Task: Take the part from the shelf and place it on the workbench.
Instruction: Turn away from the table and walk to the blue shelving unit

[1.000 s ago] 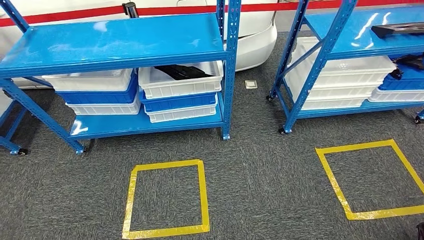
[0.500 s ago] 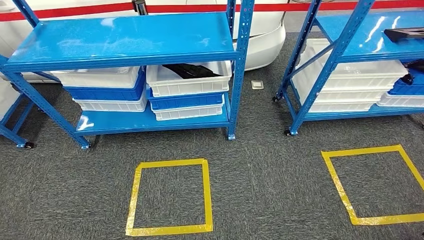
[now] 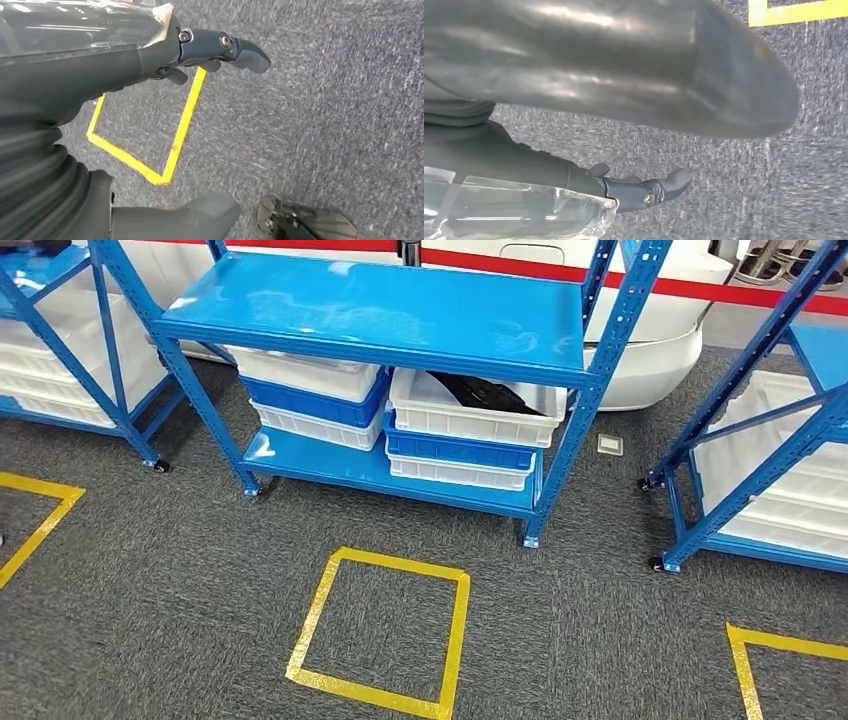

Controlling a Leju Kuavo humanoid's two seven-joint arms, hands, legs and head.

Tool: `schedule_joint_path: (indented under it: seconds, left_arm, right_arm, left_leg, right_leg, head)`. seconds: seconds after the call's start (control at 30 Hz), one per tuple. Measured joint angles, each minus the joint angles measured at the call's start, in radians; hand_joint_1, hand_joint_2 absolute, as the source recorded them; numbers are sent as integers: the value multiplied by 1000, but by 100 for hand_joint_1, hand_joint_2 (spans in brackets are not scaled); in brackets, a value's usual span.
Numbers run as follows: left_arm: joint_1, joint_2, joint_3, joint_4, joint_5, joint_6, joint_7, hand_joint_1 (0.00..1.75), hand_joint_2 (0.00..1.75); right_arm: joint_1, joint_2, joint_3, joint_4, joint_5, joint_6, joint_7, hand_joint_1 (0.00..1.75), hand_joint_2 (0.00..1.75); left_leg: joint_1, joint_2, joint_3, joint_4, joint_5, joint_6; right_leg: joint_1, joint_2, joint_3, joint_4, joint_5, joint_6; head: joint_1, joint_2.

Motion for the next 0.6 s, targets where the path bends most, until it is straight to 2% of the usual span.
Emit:
schedule_joint_path:
  seconds: [0.07,0.1,0.13,0.17,0.23,0.27,0.3,0.33,0.37,0.4,0.43,0.47,0.5,0.53,0.6]
  left_arm:
    - [0,0,0,0,0,0,0,0,175]
    - [1,-1,0,1,0,0,-1,0,175]
    - [1,-1,0,1,0,2,-1,0,175]
    - [1,-1,0,1,0,3,-2,0,175]
    - [1,-2,0,2,0,9,-3,0,175]
    - [1,-2,0,2,0,11,-3,0,175]
    - [1,-2,0,2,0,12,-3,0,175]
    - [2,-1,0,2,0,13,-3,0,175]
    - [3,-1,0,2,0,14,-3,0,175]
    - [3,-1,0,2,0,16,-2,0,175]
    - [4,0,0,2,0,18,-1,0,175]
    - [4,0,0,2,0,23,1,0,175]
    - [4,2,0,2,0,28,4,0,175]
    - [4,4,0,2,0,33,6,0,175]
    - [4,7,0,2,0,40,6,0,175]
  right_arm:
    - [-3,1,0,0,0,0,0,0,0]
    - [-4,2,0,0,0,0,0,0,0]
    - [-4,2,0,0,0,0,-1,0,0]
    - [-4,2,0,0,0,0,-1,0,0]
    - [-1,1,-2,0,0,-1,-1,0,0]
    - [1,1,-4,0,-1,-2,-1,0,0]
    - [3,1,-6,0,-1,-3,0,0,0]
    - [4,1,-8,0,-1,-6,0,0,0]
    - [5,0,-9,0,-1,-8,1,0,0]
    - [5,-1,-10,0,-1,-12,3,0,0]
    - [4,-2,-11,0,-2,-15,5,0,0]
    - [2,-2,-13,0,-3,-18,7,0,0]
    - [0,-2,-14,0,-5,-21,10,0,0]
    - [-2,-2,-16,0,-8,-23,14,0,44]
    - [-3,-3,-22,0,-16,-30,28,0,131]
  left_leg:
    - [-4,-20,3,-6,-1,14]
    - [-3,-28,8,-14,3,22]
    - [-1,-37,15,-23,9,30]
    - [1,-46,21,-31,13,37]
    - [1,-65,24,-35,14,45]
    - [-1,-77,24,-35,13,46]
    - [-2,-89,25,-35,11,46]
    - [-3,-100,28,-34,10,46]
    - [-4,-109,32,-34,8,45]
    - [-5,-116,36,-33,5,42]
    - [-8,-122,39,-32,1,37]
    - [-10,-125,41,-30,-4,33]
    - [-13,-126,42,-28,-11,34]
    - [-15,-125,43,-26,-15,38]
    - [-13,-122,44,-25,-18,49]
  right_leg:
    - [4,-14,12,-7,-4,12]
    - [4,-11,16,-4,-9,17]
    - [5,3,13,14,-21,18]
    - [5,23,-6,57,-43,15]
    - [2,58,-75,191,-98,6]
    - [2,64,-110,251,-116,6]
    - [2,66,-132,278,-117,11]
    - [2,68,-134,263,-98,19]
    - [2,69,-116,210,-65,28]
    - [2,72,-87,132,-26,35]
    - [3,76,-61,63,7,35]
    - [4,79,-43,14,28,30]
    - [3,81,-33,-11,39,23]
    - [3,82,-31,-13,40,17]
    - [3,82,-26,-14,41,13]
  head:
    - [0,0]
    - [1,0]
    - [2,0]
    - [5,0]
    - [9,0]
    - [10,0]
    - [10,0]
    - [10,0]
    - [11,0]
    - [11,0]
    - [11,0]
    - [12,0]
    - [11,0]
    - [10,0]
    - [10,0]
